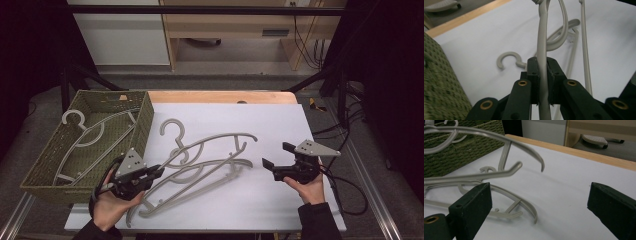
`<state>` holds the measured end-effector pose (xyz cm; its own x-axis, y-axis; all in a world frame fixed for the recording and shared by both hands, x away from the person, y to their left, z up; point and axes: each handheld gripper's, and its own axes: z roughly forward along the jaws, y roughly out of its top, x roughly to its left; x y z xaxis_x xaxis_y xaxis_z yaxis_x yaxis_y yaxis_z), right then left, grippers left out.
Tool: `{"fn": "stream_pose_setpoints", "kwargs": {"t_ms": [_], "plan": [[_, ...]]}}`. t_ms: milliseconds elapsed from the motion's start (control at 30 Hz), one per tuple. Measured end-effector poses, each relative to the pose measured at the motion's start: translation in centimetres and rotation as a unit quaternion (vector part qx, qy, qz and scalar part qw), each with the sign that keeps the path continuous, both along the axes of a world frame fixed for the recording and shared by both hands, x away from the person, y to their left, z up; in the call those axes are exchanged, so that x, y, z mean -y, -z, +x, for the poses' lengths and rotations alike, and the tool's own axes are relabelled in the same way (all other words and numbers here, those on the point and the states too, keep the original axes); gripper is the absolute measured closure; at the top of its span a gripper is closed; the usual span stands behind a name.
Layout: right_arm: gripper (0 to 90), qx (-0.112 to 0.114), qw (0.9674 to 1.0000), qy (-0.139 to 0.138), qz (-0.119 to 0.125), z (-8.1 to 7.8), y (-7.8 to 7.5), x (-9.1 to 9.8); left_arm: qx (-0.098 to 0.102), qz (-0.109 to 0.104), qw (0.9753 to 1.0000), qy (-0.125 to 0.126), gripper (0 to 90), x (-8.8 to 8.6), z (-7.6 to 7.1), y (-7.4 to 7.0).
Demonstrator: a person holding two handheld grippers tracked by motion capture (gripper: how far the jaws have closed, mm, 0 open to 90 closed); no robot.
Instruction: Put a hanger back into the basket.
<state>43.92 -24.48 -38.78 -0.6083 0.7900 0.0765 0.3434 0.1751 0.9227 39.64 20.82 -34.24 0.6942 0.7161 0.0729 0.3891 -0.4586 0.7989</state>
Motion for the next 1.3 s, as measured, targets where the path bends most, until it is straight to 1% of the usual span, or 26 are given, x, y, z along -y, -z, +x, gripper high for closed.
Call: {"fn": "stream_pose_setpoints", "kwargs": {"t_ms": [200,400,500,600,633,667,767,800,833,867,967,1033,1067,1100,1200,1233,1300], "plan": [[5.7,0.001,1.0000,0.001,0.001,0.0,-0.1,0.1,0.017,0.014,0.9997,-0.014,82.4,-1.0,1.4,-1.7],[4.6,0.000,1.0000,0.004,0.001,0.0,0.0,0.0,0.031,-0.002,0.9990,-0.032,82.5,-2.8,2.3,-3.3],[4.3,0.000,1.0000,0.006,0.001,0.0,0.0,0.0,0.040,-0.002,0.9982,-0.044,82.4,-3.8,2.7,-4.1],[4.1,0.002,1.0000,0.007,0.001,0.0,0.0,0.1,0.048,0.001,0.9975,-0.052,82.4,-4.8,3.2,-4.8],[4.1,0.002,1.0000,0.006,-0.001,0.0,0.0,0.1,0.050,-0.002,0.9972,-0.055,82.4,-5.1,3.4,-5.0],[3.9,0.002,1.0000,0.008,0.000,0.0,0.0,0.1,0.059,-0.001,0.9967,-0.057,82.4,-5.6,3.8,-5.3],[3.8,0.003,0.9999,0.011,0.003,0.0,0.0,0.1,0.061,-0.004,0.9960,-0.065,82.4,-6.6,4.3,-5.8],[3.7,0.003,0.9999,0.010,0.000,0.0,-0.1,0.2,0.059,-0.006,0.9957,-0.071,82.4,-7.0,4.4,-6.0],[3.7,0.004,0.9999,0.013,0.003,0.0,-0.1,0.2,0.063,-0.005,0.9952,-0.075,82.4,-7.5,4.7,-6.1],[3.6,0.003,0.9999,0.013,0.004,0.0,-0.1,0.2,0.062,-0.006,0.9950,-0.078,82.4,-7.9,4.9,-6.2],[3.5,0.004,0.9999,0.015,0.002,0.0,-0.1,0.3,0.064,-0.004,0.9940,-0.088,82.4,-9.0,5.4,-6.3],[3.5,0.004,0.9999,0.016,0.004,-0.1,-0.1,0.4,0.066,-0.006,0.9931,-0.097,82.4,-9.8,5.7,-6.2],[3.4,0.005,0.9999,0.015,0.003,-0.1,-0.1,0.4,0.064,-0.004,0.9920,-0.108,82.4,-10.2,5.8,-6.2],[3.4,0.005,0.9999,0.015,0.002,-0.1,-0.2,0.5,0.064,-0.002,0.9924,-0.105,82.4,-10.7,6.2,-6.1],[3.4,0.006,0.9998,0.017,0.003,-0.1,-0.2,0.5,0.062,-0.003,0.9908,-0.120,82.4,-11.8,6.8,-5.8],[3.4,0.006,0.9998,0.017,0.003,-0.1,-0.2,0.6,0.060,-0.002,0.9906,-0.123,82.4,-12.2,6.9,-5.7],[3.4,0.006,0.9998,0.017,0.003,-0.1,-0.2,0.6,0.059,-0.006,0.9896,-0.131,82.4,-12.9,7.1,-5.4]]}}
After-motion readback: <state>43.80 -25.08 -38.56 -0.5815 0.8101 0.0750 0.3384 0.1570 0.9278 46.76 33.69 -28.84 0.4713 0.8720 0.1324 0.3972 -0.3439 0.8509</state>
